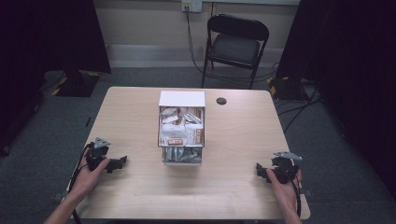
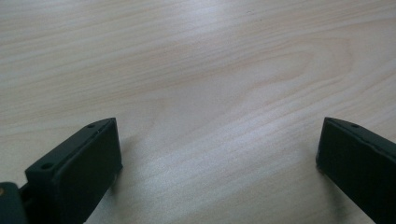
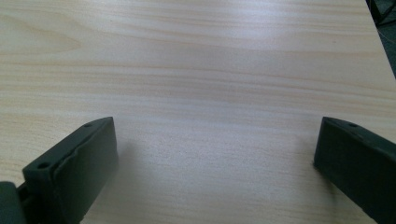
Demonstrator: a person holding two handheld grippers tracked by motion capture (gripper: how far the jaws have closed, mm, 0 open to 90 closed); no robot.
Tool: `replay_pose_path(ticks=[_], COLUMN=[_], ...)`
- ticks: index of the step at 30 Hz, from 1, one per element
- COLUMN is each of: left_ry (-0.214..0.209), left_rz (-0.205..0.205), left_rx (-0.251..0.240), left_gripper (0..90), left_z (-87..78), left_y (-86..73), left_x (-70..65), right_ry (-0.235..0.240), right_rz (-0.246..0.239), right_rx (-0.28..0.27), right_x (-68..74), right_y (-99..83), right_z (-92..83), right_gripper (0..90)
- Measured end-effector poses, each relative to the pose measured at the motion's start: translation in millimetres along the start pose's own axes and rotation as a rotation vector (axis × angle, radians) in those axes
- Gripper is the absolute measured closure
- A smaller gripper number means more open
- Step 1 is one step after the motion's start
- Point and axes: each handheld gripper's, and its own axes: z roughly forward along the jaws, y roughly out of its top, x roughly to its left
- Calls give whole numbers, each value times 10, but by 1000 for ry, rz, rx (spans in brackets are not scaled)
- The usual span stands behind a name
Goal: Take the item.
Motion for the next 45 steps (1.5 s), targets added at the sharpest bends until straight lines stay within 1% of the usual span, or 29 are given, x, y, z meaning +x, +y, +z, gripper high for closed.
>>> replay_pose_path(ticks=[8,16,19,21,22,23,24,25,26,27,28,30,33,34,36,40,45], left_ry=[-4,-4,-4,-4,-4,-4,-4,-4,-4,-4,-4,-4,-4,-4,-4,-4,-4], left_rz=[-1,-2,-1,-1,-1,-2,-1,-2,-2,-1,-1,-1,-1,-1,-2,-2,-1], left_rx=[2,2,2,2,2,2,2,2,2,2,2,2,2,2,2,2,2], left_gripper=[0,0,0,0,0,0,0,0,0,0,0,0,0,0,0,0,0], left_z=[-3,-2,-2,-2,-2,-2,-2,-2,-2,-2,-3,-2,-2,-2,-2,-2,-2], left_y=[0,0,0,1,1,0,1,0,0,0,0,0,1,1,0,1,0], left_x=[0,0,0,0,0,0,0,-1,-1,0,0,0,0,0,0,0,0], right_ry=[-5,12,22,21,29,32,35,38,42,47,56,57,73,79,115,131,138], right_rz=[1,-14,-21,-17,-8,-4,3,3,-3,-1,1,3,9,19,34,50,34], right_rx=[0,-5,-8,-17,-18,-15,-16,-22,-27,-31,-42,-57,-72,-75,-79,-98,-122], right_x=[5,17,21,18,13,10,10,16,19,23,27,38,45,45,37,34,68], right_y=[-1,-2,-1,3,8,10,13,17,24,31,45,62,81,85,94,107,174], right_z=[-1,-14,-24,-47,-59,-64,-70,-77,-86,-96,-114,-146,-184,-196,-225,-287,-367], right_gripper=[0,21,61,161,156,130,153,155,136,150,148,145,149,150,151,164,193])
